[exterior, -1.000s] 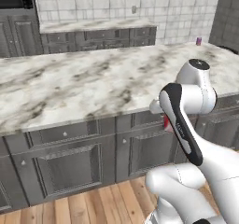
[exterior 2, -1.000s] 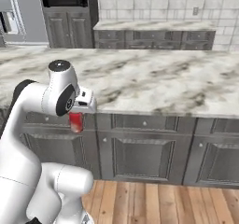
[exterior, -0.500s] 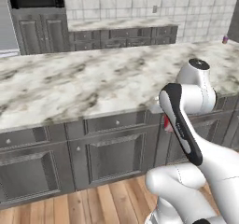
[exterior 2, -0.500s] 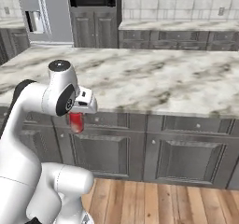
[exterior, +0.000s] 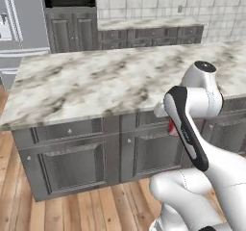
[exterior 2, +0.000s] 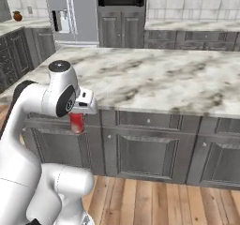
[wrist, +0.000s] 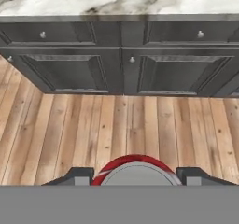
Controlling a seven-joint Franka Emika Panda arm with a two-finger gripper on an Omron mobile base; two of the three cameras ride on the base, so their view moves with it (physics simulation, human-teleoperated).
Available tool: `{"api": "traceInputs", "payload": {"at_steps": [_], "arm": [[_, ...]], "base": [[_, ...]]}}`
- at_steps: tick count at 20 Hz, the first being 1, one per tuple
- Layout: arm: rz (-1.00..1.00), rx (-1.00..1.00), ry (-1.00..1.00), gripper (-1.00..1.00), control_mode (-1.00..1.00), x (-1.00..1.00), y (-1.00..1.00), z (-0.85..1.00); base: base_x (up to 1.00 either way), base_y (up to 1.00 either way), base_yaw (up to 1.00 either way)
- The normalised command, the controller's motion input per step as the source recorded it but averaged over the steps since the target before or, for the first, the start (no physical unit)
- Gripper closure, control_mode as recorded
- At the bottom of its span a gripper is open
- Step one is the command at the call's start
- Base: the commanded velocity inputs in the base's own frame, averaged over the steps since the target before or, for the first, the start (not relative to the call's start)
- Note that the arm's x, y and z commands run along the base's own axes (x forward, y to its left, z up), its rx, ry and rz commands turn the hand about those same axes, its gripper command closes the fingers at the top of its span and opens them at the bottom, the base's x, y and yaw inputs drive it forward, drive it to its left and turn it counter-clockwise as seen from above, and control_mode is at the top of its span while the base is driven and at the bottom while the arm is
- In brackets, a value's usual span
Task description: Four empty soda cans are scattered around the kitchen. Gather all the cans and cluster them next to the stove for recycling.
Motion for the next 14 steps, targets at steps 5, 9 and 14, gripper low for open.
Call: {"api": "traceInputs", "payload": {"at_steps": [5,9,14], "arm": [[0.00,0.00,0.00,1.00,1.00,0.00,0.00,0.00],[0.00,0.00,0.00,1.00,1.00,0.00,0.00,0.00],[0.00,0.00,0.00,1.00,1.00,0.00,0.00,0.00]], "base": [[-0.17,1.00,0.06],[-0.12,1.00,0.07],[-0.15,1.00,0.07]]}}
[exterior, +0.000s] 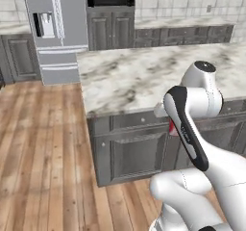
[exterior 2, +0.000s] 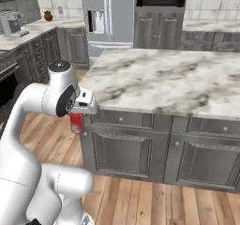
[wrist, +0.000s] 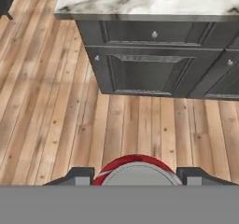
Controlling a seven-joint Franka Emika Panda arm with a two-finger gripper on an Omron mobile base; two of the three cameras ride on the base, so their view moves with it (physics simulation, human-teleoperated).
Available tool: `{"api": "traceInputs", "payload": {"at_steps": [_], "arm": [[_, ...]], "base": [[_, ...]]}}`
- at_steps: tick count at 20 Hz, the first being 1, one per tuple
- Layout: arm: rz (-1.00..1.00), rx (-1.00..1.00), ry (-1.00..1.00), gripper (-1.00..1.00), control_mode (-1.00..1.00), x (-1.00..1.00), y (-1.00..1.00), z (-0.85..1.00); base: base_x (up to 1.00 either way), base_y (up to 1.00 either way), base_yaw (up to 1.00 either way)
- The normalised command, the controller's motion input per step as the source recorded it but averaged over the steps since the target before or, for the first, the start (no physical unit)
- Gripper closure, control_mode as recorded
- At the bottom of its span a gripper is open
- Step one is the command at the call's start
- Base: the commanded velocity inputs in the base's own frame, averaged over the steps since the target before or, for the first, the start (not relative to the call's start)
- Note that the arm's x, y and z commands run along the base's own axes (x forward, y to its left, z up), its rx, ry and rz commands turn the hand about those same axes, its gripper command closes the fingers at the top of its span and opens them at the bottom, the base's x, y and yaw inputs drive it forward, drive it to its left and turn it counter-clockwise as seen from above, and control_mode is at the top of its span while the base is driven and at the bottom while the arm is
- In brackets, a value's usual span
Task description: Four empty soda cans are scattered around the kitchen. Gather all the cans and cluster them next to the stove for recycling.
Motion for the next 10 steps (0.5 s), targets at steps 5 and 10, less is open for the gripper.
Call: {"api": "traceInputs", "payload": {"at_steps": [5,10], "arm": [[0.00,0.00,0.00,1.00,1.00,0.00,0.00,0.00],[0.00,0.00,0.00,1.00,1.00,0.00,0.00,0.00]], "base": [[-0.16,1.00,0.07],[-0.04,0.99,0.11]]}}
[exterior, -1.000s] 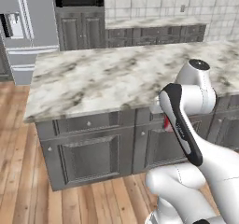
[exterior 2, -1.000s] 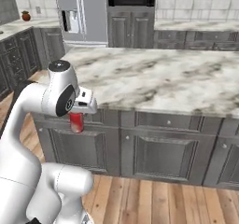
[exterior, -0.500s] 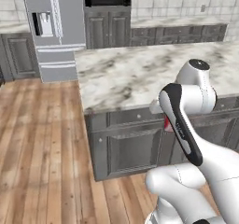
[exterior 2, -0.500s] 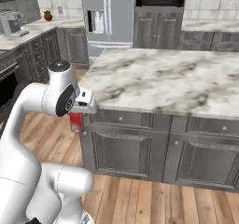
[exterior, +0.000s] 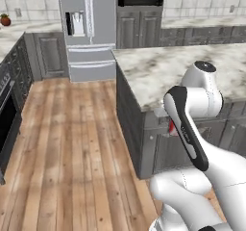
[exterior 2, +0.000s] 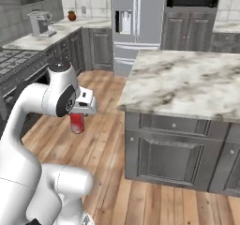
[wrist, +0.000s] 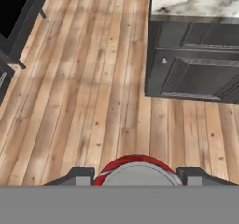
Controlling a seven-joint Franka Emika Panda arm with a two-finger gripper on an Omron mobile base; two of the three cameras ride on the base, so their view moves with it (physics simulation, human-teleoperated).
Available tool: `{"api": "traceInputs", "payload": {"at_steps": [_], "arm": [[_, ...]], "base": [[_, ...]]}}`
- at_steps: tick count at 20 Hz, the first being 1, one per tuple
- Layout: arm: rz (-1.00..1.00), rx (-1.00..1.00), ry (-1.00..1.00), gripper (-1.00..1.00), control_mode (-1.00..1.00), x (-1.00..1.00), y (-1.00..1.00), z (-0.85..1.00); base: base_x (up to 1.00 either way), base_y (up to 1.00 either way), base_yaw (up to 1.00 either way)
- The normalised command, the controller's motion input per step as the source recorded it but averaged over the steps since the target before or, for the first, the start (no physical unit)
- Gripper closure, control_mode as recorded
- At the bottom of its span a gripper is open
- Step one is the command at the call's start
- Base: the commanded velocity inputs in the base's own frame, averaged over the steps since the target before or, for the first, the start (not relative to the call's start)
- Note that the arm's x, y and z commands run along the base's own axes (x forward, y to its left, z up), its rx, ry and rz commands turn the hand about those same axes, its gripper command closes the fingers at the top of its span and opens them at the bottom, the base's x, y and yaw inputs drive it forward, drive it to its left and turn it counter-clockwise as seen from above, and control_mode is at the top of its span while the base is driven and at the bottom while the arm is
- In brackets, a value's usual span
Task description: Four empty soda cans are scattered around the kitchen. Gather all the cans and cluster them next to the stove for recycling.
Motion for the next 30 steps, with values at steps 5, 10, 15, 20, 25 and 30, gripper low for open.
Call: {"api": "traceInputs", "payload": {"at_steps": [5,10,15,20,25,30], "arm": [[0.00,0.00,0.00,1.00,1.00,0.00,0.00,0.00],[0.00,0.00,0.00,1.00,1.00,0.00,0.00,0.00],[0.00,0.00,0.00,1.00,1.00,0.00,0.00,0.00],[0.00,0.00,0.00,1.00,1.00,0.00,0.00,0.00],[0.00,0.00,0.00,1.00,1.00,0.00,0.00,0.00],[0.00,0.00,0.00,1.00,1.00,0.00,0.00,0.00]], "base": [[0.14,0.81,0.19],[0.45,0.52,0.27],[0.52,0.04,0.38],[0.48,0.06,0.39],[0.40,0.25,0.36],[0.29,0.34,0.32]]}}
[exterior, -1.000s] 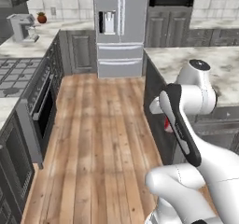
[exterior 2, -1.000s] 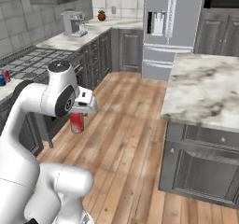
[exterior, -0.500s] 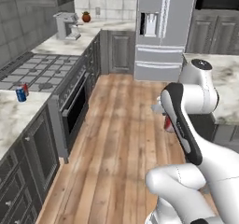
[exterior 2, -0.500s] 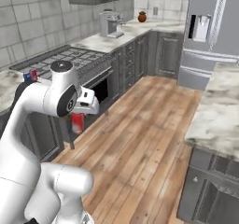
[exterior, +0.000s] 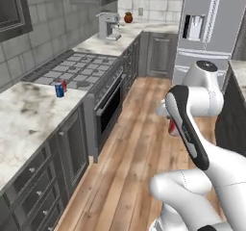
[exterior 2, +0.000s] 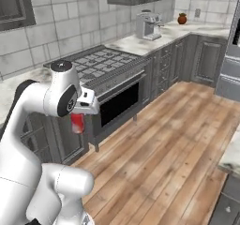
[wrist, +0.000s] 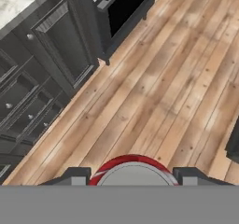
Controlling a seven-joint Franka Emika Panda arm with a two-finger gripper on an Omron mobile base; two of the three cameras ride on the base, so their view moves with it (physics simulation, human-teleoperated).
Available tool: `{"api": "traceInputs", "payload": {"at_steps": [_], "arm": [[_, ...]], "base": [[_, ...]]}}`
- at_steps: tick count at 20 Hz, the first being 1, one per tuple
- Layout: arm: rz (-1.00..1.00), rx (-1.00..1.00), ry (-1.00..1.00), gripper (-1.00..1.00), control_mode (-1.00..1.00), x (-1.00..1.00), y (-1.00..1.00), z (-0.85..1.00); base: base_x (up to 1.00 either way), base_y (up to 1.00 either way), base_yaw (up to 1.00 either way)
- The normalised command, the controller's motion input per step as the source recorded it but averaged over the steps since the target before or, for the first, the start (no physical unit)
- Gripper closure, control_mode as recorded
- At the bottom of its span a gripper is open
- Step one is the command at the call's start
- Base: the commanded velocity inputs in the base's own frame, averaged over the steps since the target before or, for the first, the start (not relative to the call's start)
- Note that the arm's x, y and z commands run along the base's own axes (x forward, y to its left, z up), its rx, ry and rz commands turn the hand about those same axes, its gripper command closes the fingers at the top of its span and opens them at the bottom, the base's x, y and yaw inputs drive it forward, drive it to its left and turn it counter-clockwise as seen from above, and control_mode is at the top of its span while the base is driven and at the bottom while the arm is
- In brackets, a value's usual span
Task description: Four empty soda cans are scattered around the kitchen. Gather all the cans and cluster them next to the stove for recycling.
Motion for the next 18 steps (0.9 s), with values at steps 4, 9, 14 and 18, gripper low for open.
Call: {"api": "traceInputs", "payload": {"at_steps": [4,9,14,18], "arm": [[0.00,0.00,0.00,1.00,1.00,0.00,0.00,0.00],[0.00,0.00,0.00,1.00,1.00,0.00,0.00,0.00],[0.00,0.00,0.00,1.00,1.00,0.00,0.00,0.00],[0.00,0.00,0.00,1.00,1.00,0.00,0.00,0.00]], "base": [[0.52,0.08,0.33],[0.56,0.00,0.31],[0.53,0.00,0.32],[0.55,-0.01,0.34]]}}
